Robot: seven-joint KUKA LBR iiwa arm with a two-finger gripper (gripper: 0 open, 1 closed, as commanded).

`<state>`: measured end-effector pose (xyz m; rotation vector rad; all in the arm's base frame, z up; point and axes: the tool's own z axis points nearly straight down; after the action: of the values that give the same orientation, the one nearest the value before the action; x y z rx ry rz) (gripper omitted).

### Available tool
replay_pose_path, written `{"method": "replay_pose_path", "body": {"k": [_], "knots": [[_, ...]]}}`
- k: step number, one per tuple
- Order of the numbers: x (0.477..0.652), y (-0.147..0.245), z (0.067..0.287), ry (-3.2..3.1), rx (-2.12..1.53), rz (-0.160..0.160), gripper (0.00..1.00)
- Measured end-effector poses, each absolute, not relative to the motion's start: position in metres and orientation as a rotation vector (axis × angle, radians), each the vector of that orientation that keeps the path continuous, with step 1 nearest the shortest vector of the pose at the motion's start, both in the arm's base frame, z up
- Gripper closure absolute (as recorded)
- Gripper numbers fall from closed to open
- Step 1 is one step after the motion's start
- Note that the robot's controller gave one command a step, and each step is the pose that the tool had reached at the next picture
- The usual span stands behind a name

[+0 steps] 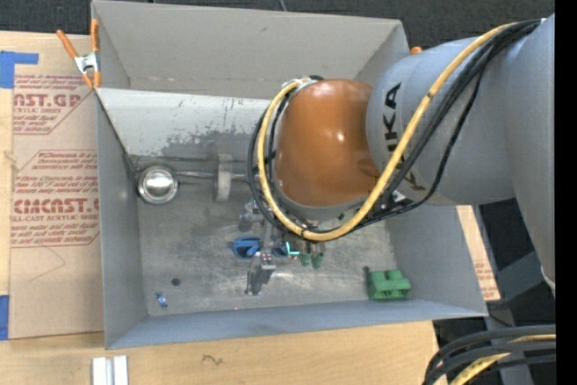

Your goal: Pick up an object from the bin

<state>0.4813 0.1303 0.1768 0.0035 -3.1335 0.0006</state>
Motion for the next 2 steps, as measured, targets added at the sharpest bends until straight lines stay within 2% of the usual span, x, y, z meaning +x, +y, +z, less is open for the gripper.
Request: {"method": "replay_pose_path", "body": {"k": [1, 2], "knots": [[0.534, 0.076, 0.069, -3.148, 0.031, -0.005, 0.00], [0.536, 0.077, 0.101, -3.143, 0.103, -0.001, 0.00]]}}
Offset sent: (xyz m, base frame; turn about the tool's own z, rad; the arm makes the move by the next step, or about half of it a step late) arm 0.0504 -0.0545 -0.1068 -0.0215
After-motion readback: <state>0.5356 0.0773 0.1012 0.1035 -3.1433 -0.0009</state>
